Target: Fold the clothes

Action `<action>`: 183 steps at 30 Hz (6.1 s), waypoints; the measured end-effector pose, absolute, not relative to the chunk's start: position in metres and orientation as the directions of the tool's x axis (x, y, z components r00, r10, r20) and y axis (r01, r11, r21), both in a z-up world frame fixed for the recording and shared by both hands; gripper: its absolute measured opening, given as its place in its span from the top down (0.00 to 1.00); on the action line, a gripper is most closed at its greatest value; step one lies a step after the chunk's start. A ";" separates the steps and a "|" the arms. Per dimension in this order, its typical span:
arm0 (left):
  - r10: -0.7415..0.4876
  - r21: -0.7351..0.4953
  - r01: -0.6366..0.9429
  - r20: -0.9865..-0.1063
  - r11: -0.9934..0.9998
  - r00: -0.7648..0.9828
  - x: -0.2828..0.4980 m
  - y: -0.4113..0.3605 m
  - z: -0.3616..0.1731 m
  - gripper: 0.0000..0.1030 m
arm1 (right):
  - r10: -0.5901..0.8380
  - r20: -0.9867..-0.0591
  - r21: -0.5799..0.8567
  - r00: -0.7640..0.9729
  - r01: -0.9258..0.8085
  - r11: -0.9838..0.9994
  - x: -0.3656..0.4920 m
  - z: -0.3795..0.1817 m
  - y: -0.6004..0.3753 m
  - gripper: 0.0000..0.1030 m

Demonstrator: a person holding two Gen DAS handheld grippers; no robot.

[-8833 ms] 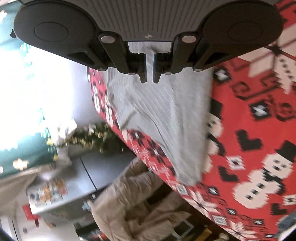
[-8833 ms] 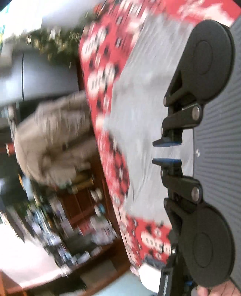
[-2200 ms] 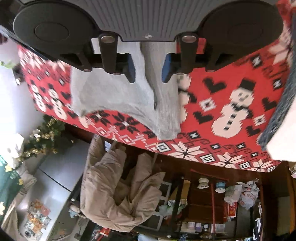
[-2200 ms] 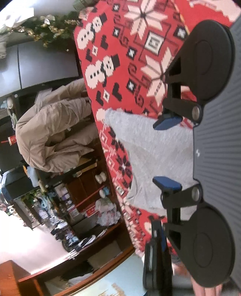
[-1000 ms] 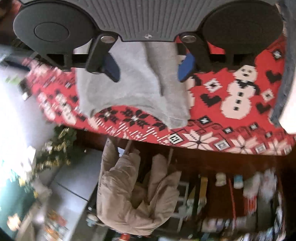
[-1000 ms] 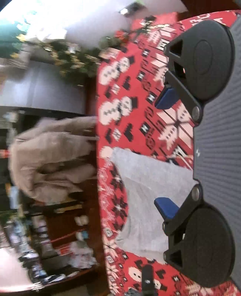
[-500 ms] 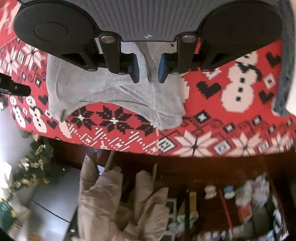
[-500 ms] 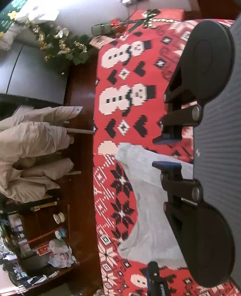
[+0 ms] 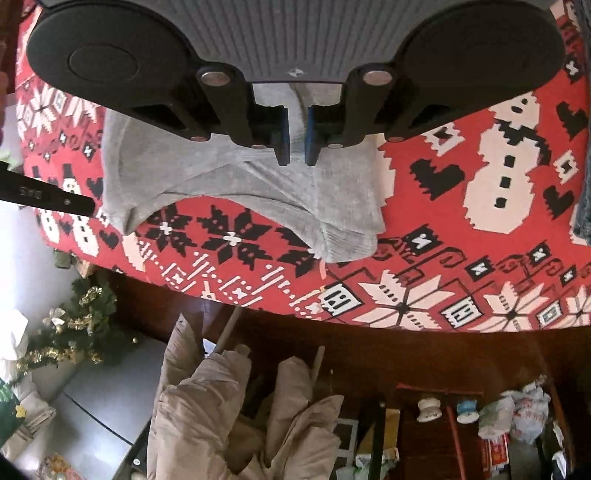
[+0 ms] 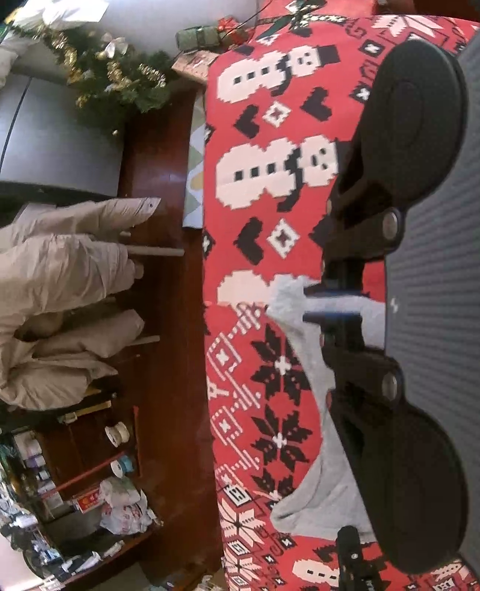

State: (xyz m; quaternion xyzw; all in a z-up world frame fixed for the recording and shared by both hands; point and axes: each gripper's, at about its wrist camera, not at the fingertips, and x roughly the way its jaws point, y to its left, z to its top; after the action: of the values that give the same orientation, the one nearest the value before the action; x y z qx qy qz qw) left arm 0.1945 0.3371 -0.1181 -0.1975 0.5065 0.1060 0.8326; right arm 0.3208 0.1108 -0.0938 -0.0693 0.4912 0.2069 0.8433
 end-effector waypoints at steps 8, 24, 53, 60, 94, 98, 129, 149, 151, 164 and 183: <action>0.090 -0.133 -0.455 -0.896 0.880 0.436 0.191 0.337 -0.116 1.00 | 0.243 -0.909 0.077 0.339 -0.437 0.896 0.326 -0.129 0.131 0.98; -0.043 -0.282 -0.457 -0.884 0.844 0.465 0.197 0.342 -0.116 0.90 | 0.299 -0.888 0.150 0.350 -0.394 0.907 0.319 -0.115 0.116 0.95; 0.026 -0.146 -0.311 -0.872 0.939 0.489 0.198 0.297 -0.094 0.96 | 0.329 -0.887 0.207 0.324 -0.358 0.911 0.304 -0.131 0.104 0.96; -0.294 -0.422 -0.144 -0.801 0.895 0.522 0.233 0.277 -0.101 0.99 | 0.365 -0.875 0.269 0.317 -0.308 0.912 0.290 -0.119 0.090 0.94; -0.409 -0.419 0.042 -0.853 0.907 0.325 0.201 0.204 -0.145 0.99 | 0.521 -0.804 0.449 0.288 -0.280 0.848 0.347 -0.142 0.046 0.94; -0.391 -0.382 0.092 -0.864 0.920 0.318 0.180 0.192 -0.152 0.99 | 0.525 -0.812 0.441 0.254 -0.321 0.838 0.340 -0.146 0.050 0.98; -0.385 -0.377 0.087 -0.873 0.922 0.300 0.154 0.175 -0.150 0.99 | 0.527 -0.850 0.466 0.013 -0.450 0.762 0.236 -0.138 0.039 0.95; -0.329 -0.367 -0.054 -0.883 0.929 0.334 0.148 0.209 -0.149 0.99 | 0.501 -0.865 0.437 0.029 -0.445 0.781 0.216 -0.137 0.055 0.95; -0.333 -0.370 -0.054 -0.885 0.928 0.326 0.145 0.210 -0.146 0.99 | 0.501 -0.865 0.444 0.018 -0.435 0.783 0.206 -0.139 0.053 0.95; -0.268 -0.325 -0.134 -0.906 0.936 0.327 0.144 0.246 -0.146 0.98 | 0.491 -0.869 0.420 0.055 -0.440 0.793 0.190 -0.127 0.077 0.91; -0.203 -0.298 -0.209 -0.903 0.932 0.379 0.130 0.273 -0.138 0.98 | 0.441 -0.892 0.333 0.103 -0.511 0.792 0.192 -0.113 0.134 0.91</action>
State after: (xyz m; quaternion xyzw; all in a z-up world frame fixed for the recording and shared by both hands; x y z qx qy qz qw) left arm 0.1296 0.2727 -0.1377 -0.1850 0.5570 0.0018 0.8096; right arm 0.1916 0.1345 -0.1128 -0.0299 0.5880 0.3210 0.7419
